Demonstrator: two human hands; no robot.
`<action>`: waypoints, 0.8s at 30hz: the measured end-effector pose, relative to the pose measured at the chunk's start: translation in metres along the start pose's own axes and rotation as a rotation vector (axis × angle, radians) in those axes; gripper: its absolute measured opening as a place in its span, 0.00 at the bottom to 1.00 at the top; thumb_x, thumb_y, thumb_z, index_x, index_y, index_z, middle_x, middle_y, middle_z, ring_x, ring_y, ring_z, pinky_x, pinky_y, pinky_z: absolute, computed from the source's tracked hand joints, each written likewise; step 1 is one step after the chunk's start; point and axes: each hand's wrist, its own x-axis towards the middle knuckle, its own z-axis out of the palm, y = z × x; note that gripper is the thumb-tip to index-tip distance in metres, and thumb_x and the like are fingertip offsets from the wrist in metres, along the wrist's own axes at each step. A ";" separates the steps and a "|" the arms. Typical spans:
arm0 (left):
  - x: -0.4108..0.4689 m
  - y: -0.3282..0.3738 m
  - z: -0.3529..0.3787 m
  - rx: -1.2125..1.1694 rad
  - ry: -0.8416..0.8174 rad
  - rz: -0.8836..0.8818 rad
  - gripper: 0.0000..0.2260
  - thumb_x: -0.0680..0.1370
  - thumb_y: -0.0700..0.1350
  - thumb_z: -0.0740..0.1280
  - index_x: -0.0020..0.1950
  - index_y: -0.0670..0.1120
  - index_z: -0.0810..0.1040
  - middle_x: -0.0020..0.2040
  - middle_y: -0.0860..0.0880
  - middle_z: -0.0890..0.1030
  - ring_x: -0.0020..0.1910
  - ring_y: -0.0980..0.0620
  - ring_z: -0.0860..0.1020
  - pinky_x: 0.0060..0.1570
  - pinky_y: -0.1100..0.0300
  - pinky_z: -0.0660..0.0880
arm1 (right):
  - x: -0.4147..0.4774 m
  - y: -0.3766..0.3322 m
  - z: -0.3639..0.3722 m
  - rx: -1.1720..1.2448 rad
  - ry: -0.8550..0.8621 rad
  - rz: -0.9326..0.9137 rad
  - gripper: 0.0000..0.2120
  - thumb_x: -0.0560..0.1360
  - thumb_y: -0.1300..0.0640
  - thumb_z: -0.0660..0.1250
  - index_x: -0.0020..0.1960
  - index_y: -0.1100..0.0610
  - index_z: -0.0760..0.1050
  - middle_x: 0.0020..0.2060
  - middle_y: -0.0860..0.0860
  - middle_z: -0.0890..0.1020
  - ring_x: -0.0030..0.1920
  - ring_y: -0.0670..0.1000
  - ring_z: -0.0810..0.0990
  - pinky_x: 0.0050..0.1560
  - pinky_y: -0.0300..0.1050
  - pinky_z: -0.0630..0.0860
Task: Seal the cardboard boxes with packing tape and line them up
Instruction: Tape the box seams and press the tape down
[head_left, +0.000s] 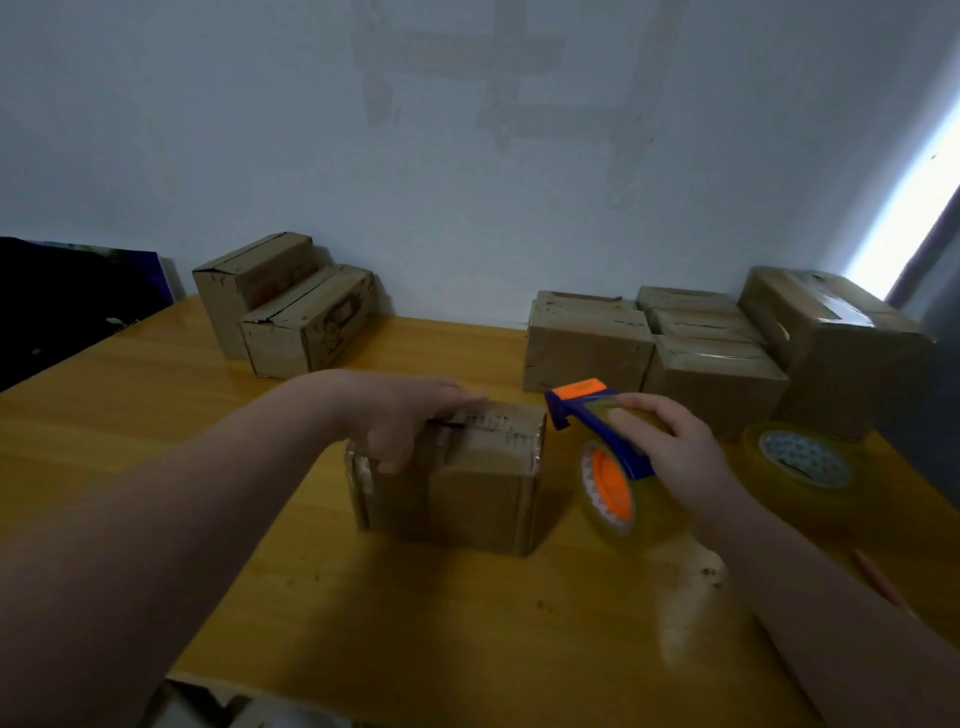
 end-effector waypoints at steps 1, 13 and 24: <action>0.001 0.003 0.002 0.117 0.051 0.007 0.45 0.71 0.31 0.68 0.77 0.60 0.48 0.76 0.54 0.55 0.75 0.45 0.55 0.69 0.42 0.63 | 0.000 0.002 0.001 -0.048 -0.005 0.002 0.19 0.73 0.48 0.71 0.62 0.48 0.74 0.56 0.49 0.76 0.50 0.48 0.78 0.43 0.43 0.77; 0.011 0.069 0.035 0.171 0.442 -0.107 0.27 0.77 0.65 0.57 0.74 0.55 0.63 0.70 0.49 0.69 0.67 0.46 0.68 0.58 0.48 0.74 | 0.005 -0.035 -0.007 -1.018 -0.163 0.099 0.37 0.72 0.37 0.66 0.73 0.54 0.61 0.52 0.52 0.76 0.49 0.51 0.77 0.51 0.48 0.78; 0.001 0.040 0.043 0.007 0.489 -0.077 0.29 0.76 0.38 0.66 0.73 0.58 0.63 0.71 0.54 0.68 0.70 0.51 0.66 0.63 0.50 0.73 | -0.006 -0.022 -0.012 -0.745 -0.132 0.089 0.37 0.69 0.61 0.72 0.73 0.48 0.59 0.49 0.51 0.72 0.47 0.52 0.75 0.43 0.45 0.75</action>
